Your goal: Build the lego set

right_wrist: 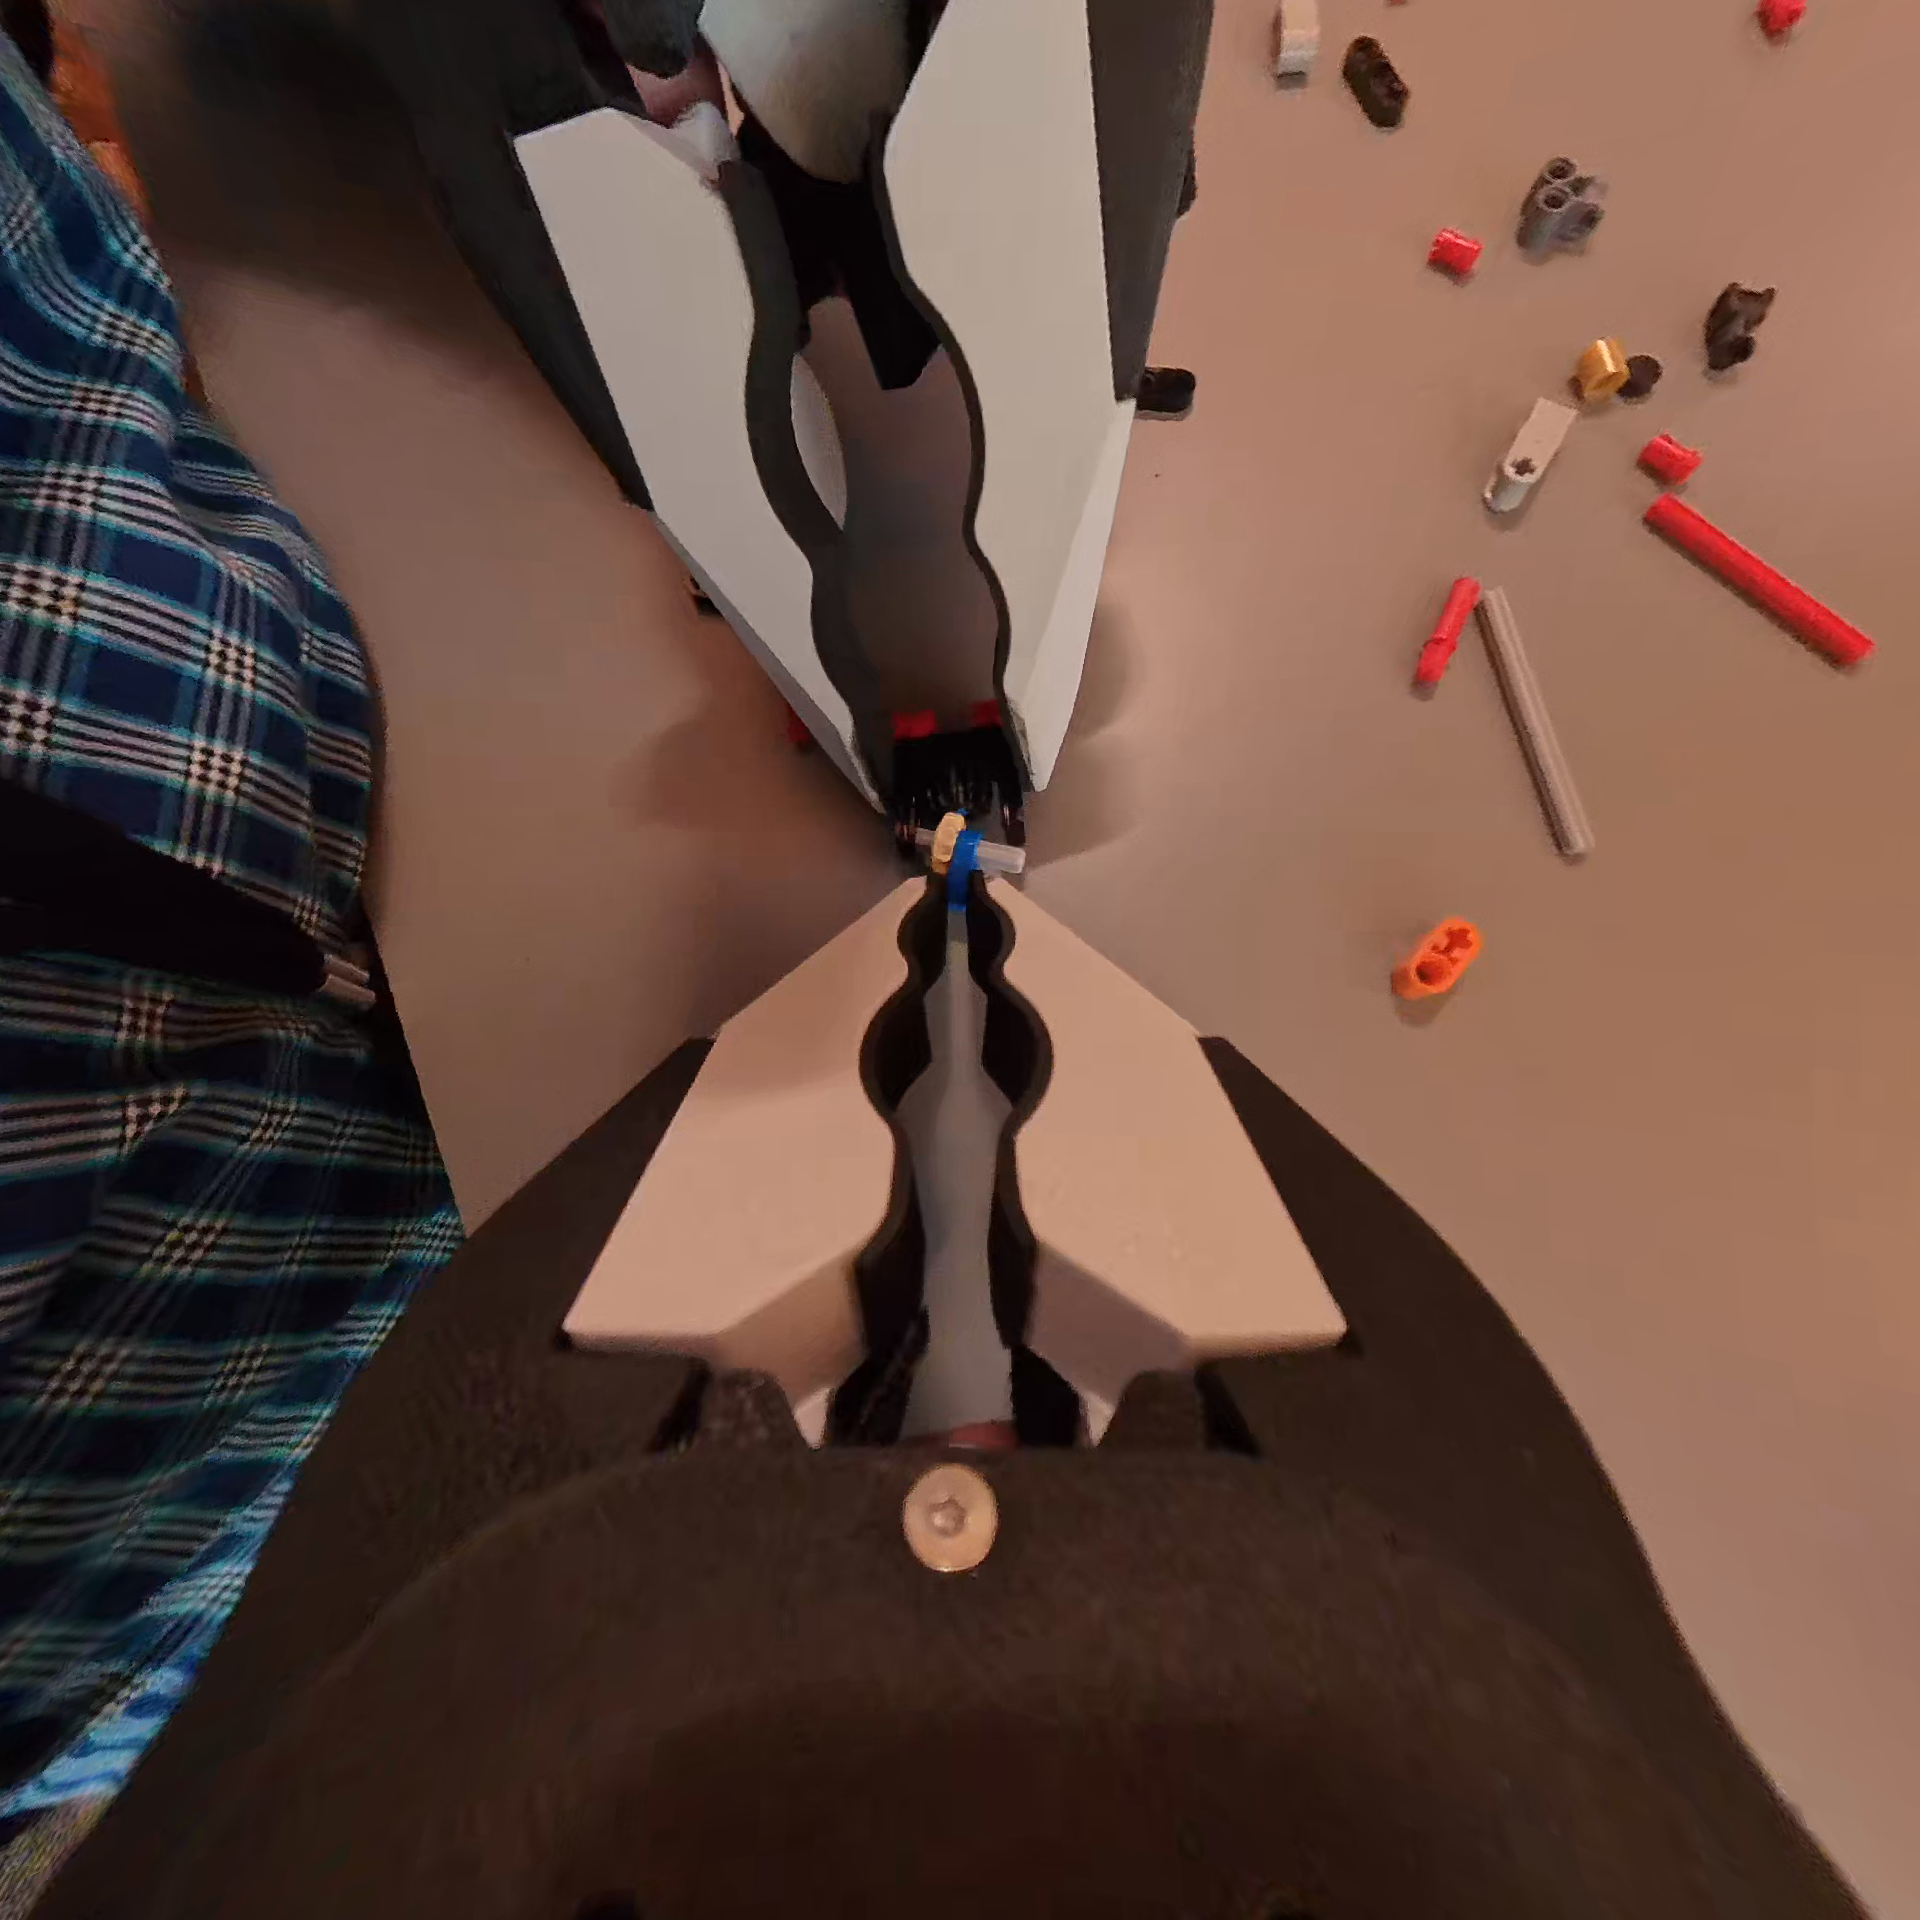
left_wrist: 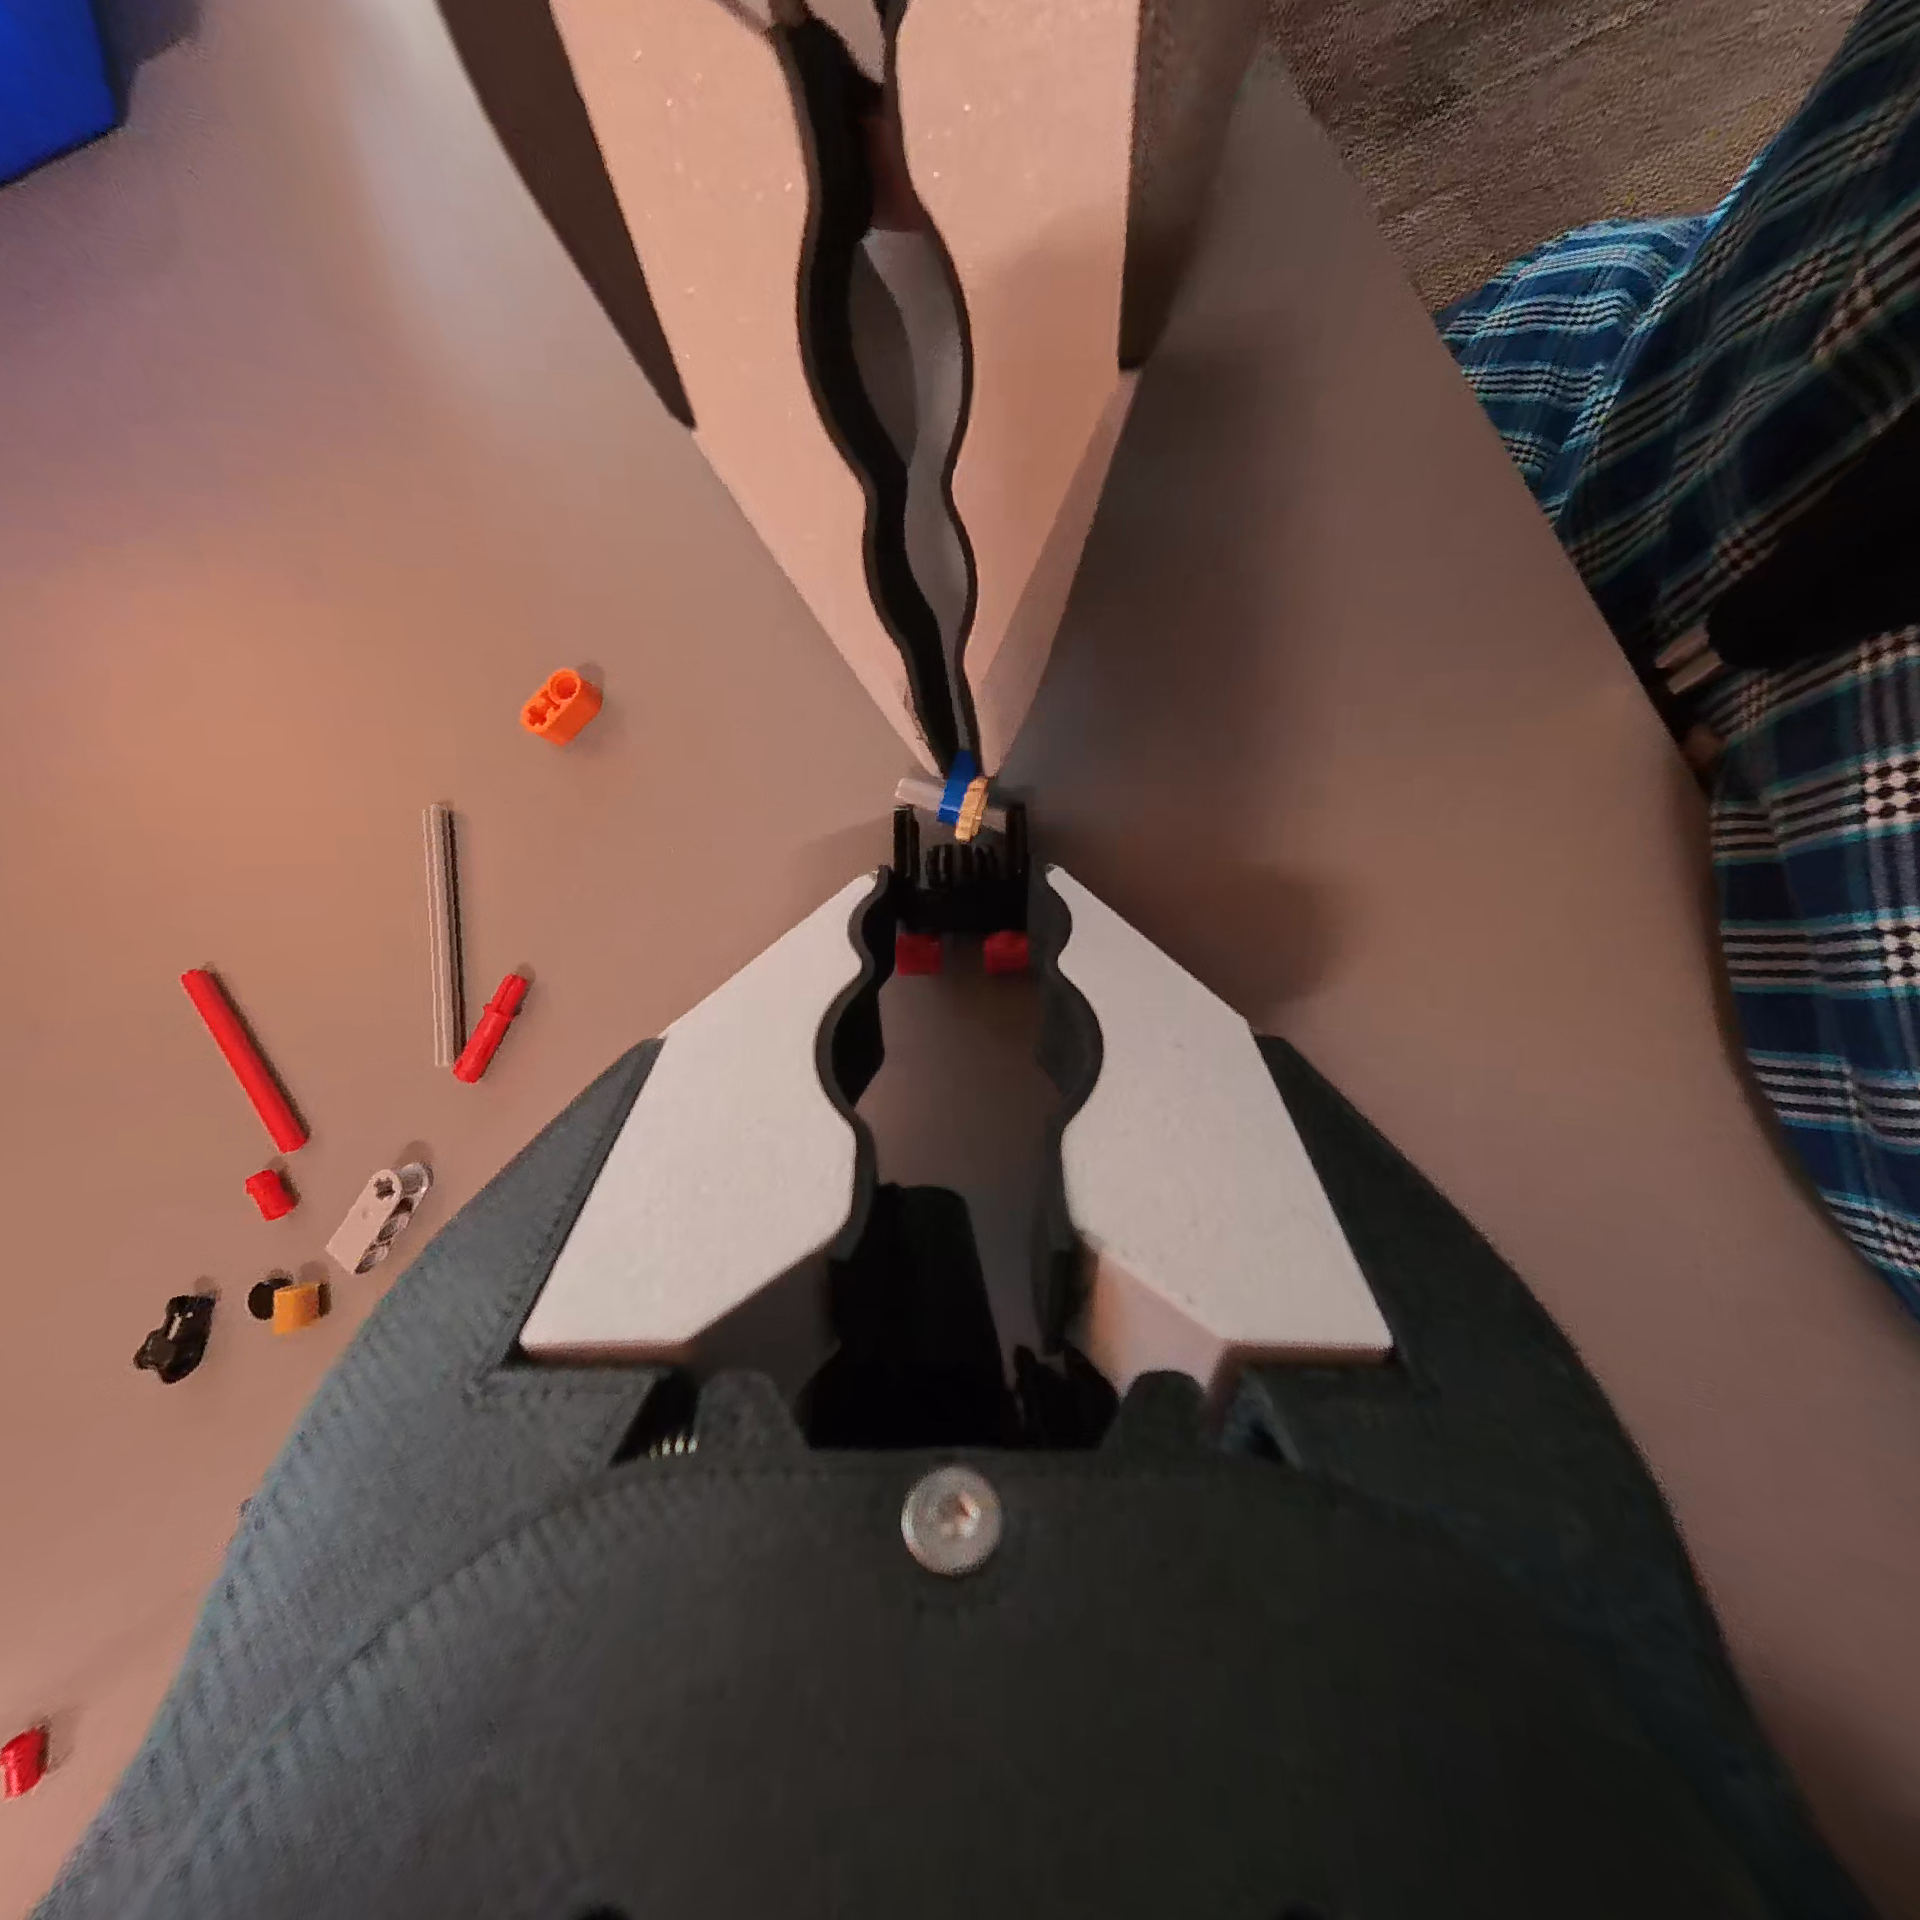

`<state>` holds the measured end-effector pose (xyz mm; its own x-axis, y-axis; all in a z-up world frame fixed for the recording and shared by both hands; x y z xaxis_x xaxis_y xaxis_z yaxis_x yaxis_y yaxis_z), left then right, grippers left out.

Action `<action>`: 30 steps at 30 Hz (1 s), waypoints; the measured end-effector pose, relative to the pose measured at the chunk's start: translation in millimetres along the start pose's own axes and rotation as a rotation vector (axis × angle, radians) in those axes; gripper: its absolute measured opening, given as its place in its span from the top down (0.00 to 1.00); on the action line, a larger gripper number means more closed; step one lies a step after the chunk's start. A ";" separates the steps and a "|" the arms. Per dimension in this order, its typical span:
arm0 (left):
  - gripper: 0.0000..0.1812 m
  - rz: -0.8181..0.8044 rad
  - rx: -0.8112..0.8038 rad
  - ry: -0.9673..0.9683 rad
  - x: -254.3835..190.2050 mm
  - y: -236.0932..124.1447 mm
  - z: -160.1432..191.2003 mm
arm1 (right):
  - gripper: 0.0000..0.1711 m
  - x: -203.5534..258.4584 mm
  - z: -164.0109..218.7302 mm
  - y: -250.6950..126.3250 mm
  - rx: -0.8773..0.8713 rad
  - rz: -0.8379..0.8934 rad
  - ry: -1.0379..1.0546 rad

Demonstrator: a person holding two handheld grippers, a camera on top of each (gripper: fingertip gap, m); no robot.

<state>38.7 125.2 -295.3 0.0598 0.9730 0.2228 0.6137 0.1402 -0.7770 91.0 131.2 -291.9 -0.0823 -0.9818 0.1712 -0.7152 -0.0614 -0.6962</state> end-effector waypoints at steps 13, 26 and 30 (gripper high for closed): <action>0.87 -0.050 0.002 0.008 0.4 -0.6 -0.4 | 1.00 -1.3 -0.5 2.2 0.028 -0.089 -0.027; 0.87 -0.022 0.008 -0.016 1.6 -0.9 0.8 | 0.98 -1.6 -1.0 4.7 0.007 -0.042 -0.008; 0.87 -0.024 0.009 -0.021 1.5 -1.0 0.8 | 0.97 -1.5 -0.4 4.6 -0.011 0.009 0.007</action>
<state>37.5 126.7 -294.6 0.0287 0.9730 0.2292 0.6079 0.1650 -0.7767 87.5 132.5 -295.0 -0.0937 -0.9810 0.1701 -0.7222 -0.0507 -0.6898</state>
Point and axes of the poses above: each gripper's, where its closed fingertips meet, y out along the fingers, z out of its underside, x = y × z across the jaws, the point moved 3 cm from there along -y, back along the fingers, and after that the axes turned 7 degrees about y, right-handed, at the moved point
